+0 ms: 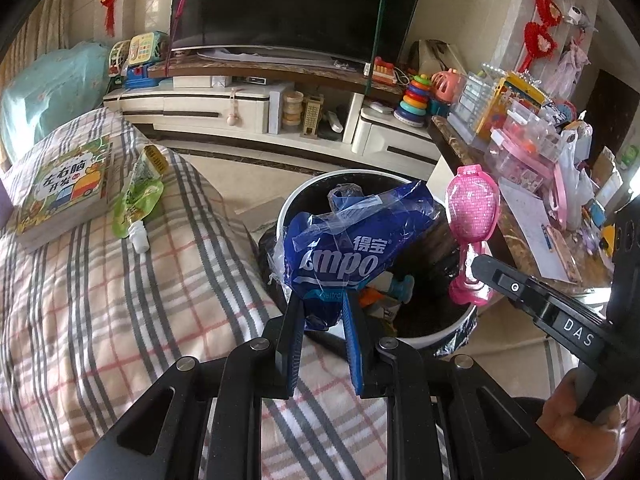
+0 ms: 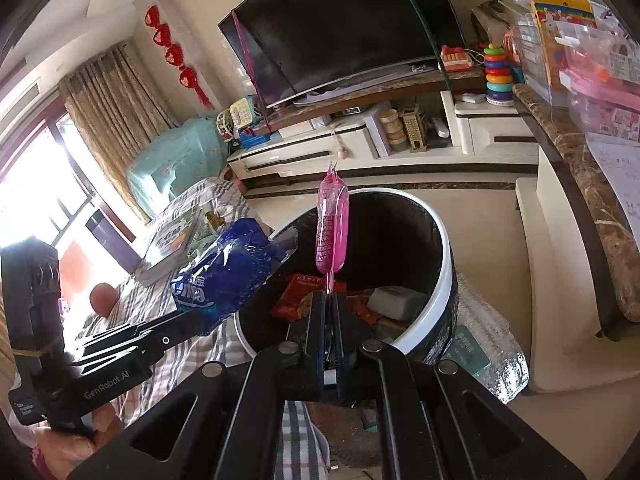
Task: Collect trash
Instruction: 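Carry the blue bag and pink packet with both tools over the bin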
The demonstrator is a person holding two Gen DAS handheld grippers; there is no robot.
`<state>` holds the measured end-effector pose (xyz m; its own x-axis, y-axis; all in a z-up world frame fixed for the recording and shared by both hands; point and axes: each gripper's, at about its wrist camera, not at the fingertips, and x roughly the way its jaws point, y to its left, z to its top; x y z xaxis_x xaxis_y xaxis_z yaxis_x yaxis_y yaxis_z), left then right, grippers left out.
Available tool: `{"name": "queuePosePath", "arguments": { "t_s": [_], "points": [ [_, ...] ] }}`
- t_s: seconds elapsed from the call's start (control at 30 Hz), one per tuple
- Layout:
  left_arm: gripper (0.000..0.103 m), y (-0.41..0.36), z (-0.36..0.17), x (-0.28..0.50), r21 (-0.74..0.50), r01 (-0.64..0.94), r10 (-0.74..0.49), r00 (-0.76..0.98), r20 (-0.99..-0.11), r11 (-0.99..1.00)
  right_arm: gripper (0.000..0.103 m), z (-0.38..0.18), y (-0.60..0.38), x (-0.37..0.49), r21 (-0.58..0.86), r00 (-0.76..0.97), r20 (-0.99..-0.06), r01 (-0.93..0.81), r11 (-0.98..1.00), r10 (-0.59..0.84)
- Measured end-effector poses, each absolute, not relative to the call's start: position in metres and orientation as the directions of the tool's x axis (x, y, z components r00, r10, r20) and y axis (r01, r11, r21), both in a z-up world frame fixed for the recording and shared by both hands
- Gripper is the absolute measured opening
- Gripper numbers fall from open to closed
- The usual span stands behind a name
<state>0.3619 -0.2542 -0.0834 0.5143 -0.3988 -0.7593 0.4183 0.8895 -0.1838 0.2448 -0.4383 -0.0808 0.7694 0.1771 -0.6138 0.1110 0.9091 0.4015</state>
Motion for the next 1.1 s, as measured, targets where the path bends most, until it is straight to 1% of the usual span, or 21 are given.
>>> {"name": "queuePosePath", "arguments": {
  "t_s": [1.1],
  "points": [
    [0.018, -0.294, -0.093, 0.395, -0.12, 0.445, -0.359, 0.503, -0.786, 0.887, 0.003, -0.086, -0.459, 0.272, 0.398, 0.741, -0.648, 0.133, 0.908, 0.175]
  ]
}}
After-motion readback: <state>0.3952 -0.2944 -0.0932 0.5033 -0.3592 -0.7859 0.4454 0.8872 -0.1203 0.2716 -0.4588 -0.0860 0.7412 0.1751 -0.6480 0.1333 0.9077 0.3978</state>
